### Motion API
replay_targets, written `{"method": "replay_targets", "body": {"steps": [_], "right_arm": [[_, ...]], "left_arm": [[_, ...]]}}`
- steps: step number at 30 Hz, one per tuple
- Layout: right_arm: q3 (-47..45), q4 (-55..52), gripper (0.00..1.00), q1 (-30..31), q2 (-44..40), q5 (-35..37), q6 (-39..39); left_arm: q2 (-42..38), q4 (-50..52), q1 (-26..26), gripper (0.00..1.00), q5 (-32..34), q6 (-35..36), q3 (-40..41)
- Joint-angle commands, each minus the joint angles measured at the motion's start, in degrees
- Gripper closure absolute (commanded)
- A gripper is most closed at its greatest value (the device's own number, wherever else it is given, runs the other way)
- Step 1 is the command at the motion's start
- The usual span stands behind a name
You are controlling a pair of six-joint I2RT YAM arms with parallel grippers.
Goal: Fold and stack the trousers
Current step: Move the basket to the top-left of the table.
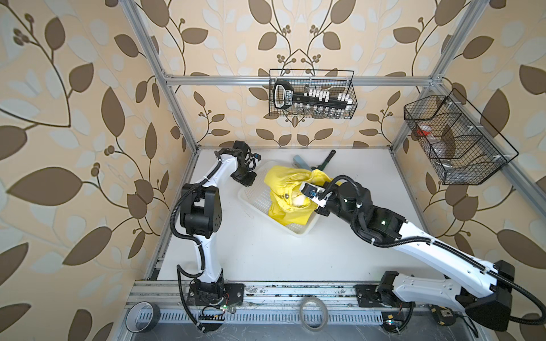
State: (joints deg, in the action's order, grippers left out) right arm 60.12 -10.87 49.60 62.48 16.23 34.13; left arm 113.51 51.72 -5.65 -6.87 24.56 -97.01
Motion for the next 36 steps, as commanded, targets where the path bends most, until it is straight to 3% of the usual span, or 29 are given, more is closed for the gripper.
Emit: {"method": "replay_targets", "body": {"steps": [1,7,12,15,18,22,24,28,29,31,34,36], "right_arm": [[4.6,5.8,1.0,-1.4,-5.5,10.3,4.1],[9.8,11.0,1.0,-2.5,-10.7,17.8,12.7],[13.2,18.6,1.0,-2.8,-10.7,30.7,26.5],[12.5,27.1,1.0,-4.0,-10.7,38.5,35.1],[8.5,44.3,1.0,-6.4,-10.6,45.0,49.6],[5.5,57.3,1.0,-12.7,-9.9,47.3,63.8],[6.1,52.7,1.0,-15.8,-10.5,47.9,61.6],[7.8,33.2,1.0,-18.9,-11.9,47.0,45.3],[9.4,24.3,1.0,-18.9,-12.2,45.4,38.8],[13.3,6.3,1.0,-19.9,-12.1,39.5,23.4],[13.5,-6.0,1.0,-20.1,-11.0,32.6,13.1],[13.7,-15.1,0.99,-20.4,-10.1,23.8,4.0]], "left_arm": [[-3.0,-1.3,4.1,0.97,4.6,-7.4,0.7],[-4.2,-3.3,6.4,0.96,7.9,-11.9,2.1],[-3.7,-3.3,11.0,1.0,8.2,-19.7,0.4],[-3.4,-2.9,12.0,1.0,9.6,-22.2,-1.3],[-3.1,-2.5,12.9,1.0,10.9,-24.6,-2.5],[-3.2,-3.0,14.7,1.0,11.2,-27.2,-2.8],[-3.1,-3.2,15.0,1.0,11.9,-28.2,-2.8],[-2.6,-3.4,15.4,1.0,13.4,-30.6,-3.4],[-2.3,-3.2,15.4,1.0,13.5,-30.9,-3.8],[-1.9,-2.9,15.3,1.0,13.2,-31.6,-4.2],[-1.7,-3.0,15.6,1.0,14.6,-32.7,-4.7],[-1.1,-2.4,15.5,1.0,13.1,-32.3,-5.9]]}}
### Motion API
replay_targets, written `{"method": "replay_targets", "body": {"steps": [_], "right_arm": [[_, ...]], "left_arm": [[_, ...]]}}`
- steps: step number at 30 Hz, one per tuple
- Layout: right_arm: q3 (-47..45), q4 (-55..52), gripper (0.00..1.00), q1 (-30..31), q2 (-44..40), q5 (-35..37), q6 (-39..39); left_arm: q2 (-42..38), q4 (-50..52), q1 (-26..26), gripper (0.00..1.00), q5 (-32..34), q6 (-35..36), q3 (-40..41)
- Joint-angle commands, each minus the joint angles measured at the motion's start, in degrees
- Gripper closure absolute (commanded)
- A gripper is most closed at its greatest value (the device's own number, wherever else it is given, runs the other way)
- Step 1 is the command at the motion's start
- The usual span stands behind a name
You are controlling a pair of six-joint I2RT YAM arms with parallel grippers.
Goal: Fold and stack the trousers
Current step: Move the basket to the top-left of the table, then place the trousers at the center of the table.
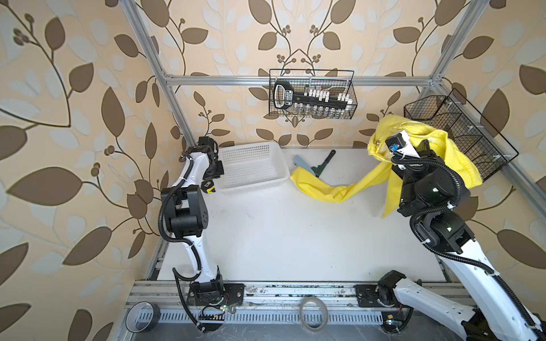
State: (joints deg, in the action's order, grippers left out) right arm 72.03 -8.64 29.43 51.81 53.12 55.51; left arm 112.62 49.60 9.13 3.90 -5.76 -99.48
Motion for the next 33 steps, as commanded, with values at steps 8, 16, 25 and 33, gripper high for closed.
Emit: {"method": "replay_targets", "body": {"steps": [8,16,25,33], "right_arm": [[-12.8,-15.6,0.98,-0.3,-3.8,-47.7,-41.0],[-24.5,-11.3,0.97,2.9,-3.4,-61.3,-50.8],[-32.0,-4.8,0.92,10.1,-0.4,-68.5,-55.6],[-33.5,-1.4,0.8,17.1,9.0,-68.6,-55.2]], "left_arm": [[3.9,2.1,0.8,0.98,-2.8,2.3,-8.7],[13.0,5.6,1.6,0.95,-8.9,5.6,-21.0],[17.8,5.7,2.0,0.88,-8.9,6.2,-28.2],[14.1,6.3,2.0,0.5,-8.8,6.5,-28.2]]}}
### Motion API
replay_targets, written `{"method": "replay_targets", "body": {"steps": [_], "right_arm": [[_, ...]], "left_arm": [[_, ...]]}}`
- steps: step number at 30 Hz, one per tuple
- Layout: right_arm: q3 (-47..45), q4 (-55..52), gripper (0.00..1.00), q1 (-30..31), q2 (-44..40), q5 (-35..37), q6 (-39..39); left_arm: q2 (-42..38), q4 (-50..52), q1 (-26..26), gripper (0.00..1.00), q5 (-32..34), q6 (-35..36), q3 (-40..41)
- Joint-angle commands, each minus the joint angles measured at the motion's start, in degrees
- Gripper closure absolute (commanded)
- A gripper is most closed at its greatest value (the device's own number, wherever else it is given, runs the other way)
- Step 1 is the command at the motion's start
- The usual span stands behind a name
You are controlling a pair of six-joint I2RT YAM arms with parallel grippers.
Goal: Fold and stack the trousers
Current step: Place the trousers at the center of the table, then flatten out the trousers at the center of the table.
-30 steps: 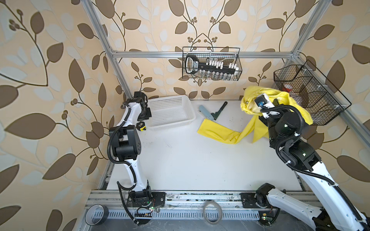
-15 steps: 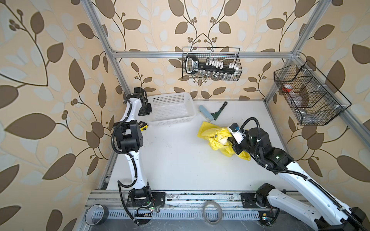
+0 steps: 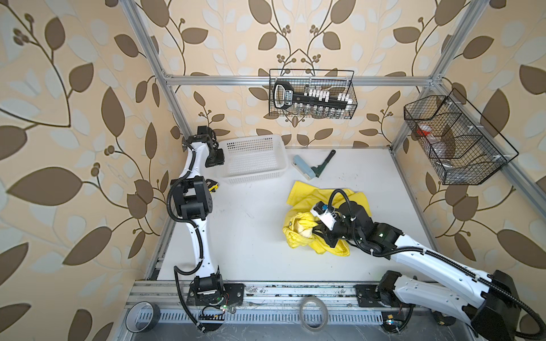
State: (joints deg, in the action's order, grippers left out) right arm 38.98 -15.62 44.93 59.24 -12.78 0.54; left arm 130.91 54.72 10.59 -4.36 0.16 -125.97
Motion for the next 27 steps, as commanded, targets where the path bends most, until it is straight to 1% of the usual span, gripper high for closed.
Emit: {"method": "replay_targets", "body": {"steps": [1,2,4,6,8,10,12,14,15,17,18,19,20,21,23,24,25,26,27], "right_arm": [[-0.5,6.3,0.76,2.3,2.7,-2.8,-0.1],[-0.4,7.0,0.73,2.7,3.7,-2.9,-0.1],[-0.3,8.9,0.67,3.8,5.9,-3.7,-0.2],[0.3,10.1,0.59,4.6,8.0,-4.9,-0.2],[1.3,10.3,0.52,5.1,9.8,-5.8,0.2],[2.2,9.2,0.46,5.3,10.6,-6.3,1.1],[2.9,7.4,0.41,5.1,9.9,-6.4,1.6],[3.3,5.4,0.4,4.1,7.8,-6.5,1.7],[3.4,4.6,0.3,3.2,5.8,-6.7,1.3],[2.4,3.5,0.22,0.7,1.1,-6.9,0.1],[1.8,3.0,0.18,-0.9,-0.8,-6.1,-0.7],[1.4,2.0,0.16,-3.1,-2.5,-5.4,-1.7],[1.0,0.3,0.16,-6.1,-4.3,-4.7,-2.7],[0.2,-0.3,0.16,-9.1,-5.8,-4.3,-3.9],[-2.3,-1.3,0.16,-16.9,-8.7,-5.2,-6.6],[-3.4,-1.6,0.13,-20.2,-9.7,-5.1,-8.4],[-4.7,-1.6,0.13,-23.6,-10.4,-5.7,-10.8],[-5.8,-2.1,0.13,-26.4,-10.5,-7.3,-11.9],[-6.3,-3.3,0.13,-27.8,-10.4,-7.9,-12.9]], "left_arm": [[-5.2,1.5,0.5,0.47,-0.4,0.6,-1.6],[-6.1,1.9,0.6,0.44,-0.5,0.7,-1.6],[-8.6,2.6,0.5,0.36,-2.1,0.5,-0.9],[-11.9,2.7,0.6,0.32,-4.2,-0.2,1.6],[-15.9,2.0,0.5,0.26,-7.7,-2.1,6.0],[-20.7,-0.2,0.5,0.22,-11.8,-3.6,13.2],[-25.4,-2.7,0.4,0.22,-15.4,-5.1,19.6],[-29.4,-4.2,0.0,0.22,-17.6,-6.3,24.6],[-31.5,-4.7,-0.8,0.21,-18.6,-6.1,27.2],[-35.4,-4.7,-3.3,0.21,-18.5,-5.7,32.1],[-37.1,-4.7,-4.6,0.17,-18.2,-5.3,34.5],[-39.2,-5.5,-6.4,0.17,-17.4,-5.3,37.7],[-41.4,-6.1,-8.4,0.15,-16.8,-5.1,41.1],[-43.1,-6.6,-10.0,0.1,-16.2,-5.1,43.5],[-46.9,-8.2,-13.6,0.1,-15.5,-6.6,49.1],[-48.0,-8.8,-15.6,0.1,-15.2,-7.4,51.0],[-51.0,-9.7,-18.0,0.1,-14.3,-8.2,53.5],[-52.7,-10.6,-20.1,0.07,-13.5,-9.2,56.0],[-53.9,-11.2,-21.6,0.04,-13.3,-10.0,57.8]]}}
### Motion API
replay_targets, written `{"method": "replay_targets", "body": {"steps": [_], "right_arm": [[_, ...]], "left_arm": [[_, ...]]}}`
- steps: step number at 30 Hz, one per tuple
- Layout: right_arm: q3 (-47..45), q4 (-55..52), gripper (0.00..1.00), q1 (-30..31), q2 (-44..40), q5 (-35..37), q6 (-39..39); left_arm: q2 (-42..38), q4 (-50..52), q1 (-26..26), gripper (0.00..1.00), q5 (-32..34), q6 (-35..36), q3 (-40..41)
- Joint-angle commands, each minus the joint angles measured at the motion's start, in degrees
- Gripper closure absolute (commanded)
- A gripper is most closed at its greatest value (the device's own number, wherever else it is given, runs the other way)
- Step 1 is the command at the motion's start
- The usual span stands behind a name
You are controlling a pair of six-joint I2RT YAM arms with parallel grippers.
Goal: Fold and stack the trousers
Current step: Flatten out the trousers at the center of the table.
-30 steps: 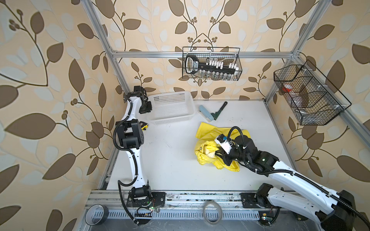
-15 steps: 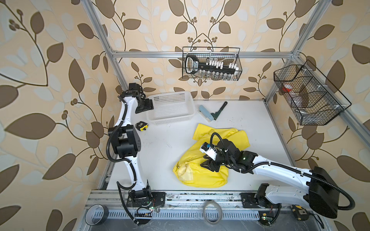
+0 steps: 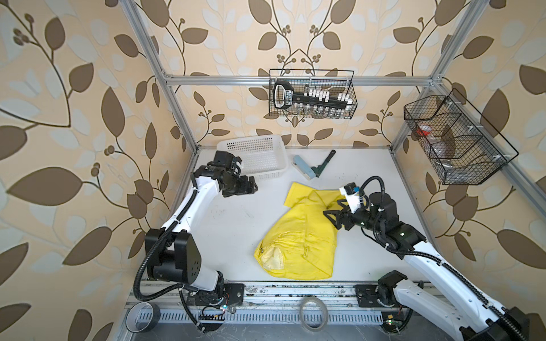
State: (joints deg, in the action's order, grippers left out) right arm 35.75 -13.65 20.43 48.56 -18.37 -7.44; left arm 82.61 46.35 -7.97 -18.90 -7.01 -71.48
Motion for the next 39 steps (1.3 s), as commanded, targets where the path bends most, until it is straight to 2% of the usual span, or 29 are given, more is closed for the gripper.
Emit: {"method": "replay_targets", "body": {"steps": [1,5,8,10,12,15,18,23,27,31,35,39], "right_arm": [[-3.8,-6.2,0.13,-3.9,0.6,-2.0,-5.6],[-7.5,-5.0,0.11,-1.9,1.0,0.6,-9.4],[-9.4,-2.4,0.11,3.2,2.6,6.9,-11.5],[-9.9,-0.5,0.12,6.2,5.7,10.1,-12.2],[-10.1,1.6,0.13,6.8,8.7,11.6,-13.6],[-10.6,6.6,0.15,6.9,12.1,12.0,-15.2],[-10.2,10.2,0.21,6.9,16.6,11.5,-15.9],[-10.4,16.8,0.48,8.9,22.4,7.0,-18.5],[-12.0,21.1,0.67,11.3,23.1,5.8,-21.5],[-14.3,25.8,0.73,12.3,23.8,4.1,-24.2],[-15.6,31.3,0.79,13.4,25.4,1.8,-27.1],[-16.3,33.9,0.83,13.9,26.5,0.7,-28.4]], "left_arm": [[-6.7,-3.1,-4.6,0.02,1.6,-4.0,5.4],[-9.9,-3.6,-10.0,0.01,5.2,-8.1,12.8],[-12.7,-5.5,-11.5,0.02,6.1,-12.5,18.6],[-14.8,-6.6,-13.5,0.01,4.5,-15.0,21.4],[-17.2,-6.2,-17.5,0.01,6.1,-17.0,22.2],[-20.4,-5.4,-25.6,0.01,12.4,-18.6,20.9],[-20.6,-5.5,-33.0,0.03,16.4,-21.0,18.9],[-11.7,-5.2,-46.6,0.04,21.8,-24.5,13.0],[-3.8,-4.9,-51.7,0.05,23.4,-26.6,9.3],[2.2,-5.3,-54.5,0.1,23.1,-29.7,8.0],[4.8,-8.0,-55.6,0.21,20.4,-31.4,8.5],[7.3,-6.3,-56.0,0.31,21.3,-31.0,6.8]]}}
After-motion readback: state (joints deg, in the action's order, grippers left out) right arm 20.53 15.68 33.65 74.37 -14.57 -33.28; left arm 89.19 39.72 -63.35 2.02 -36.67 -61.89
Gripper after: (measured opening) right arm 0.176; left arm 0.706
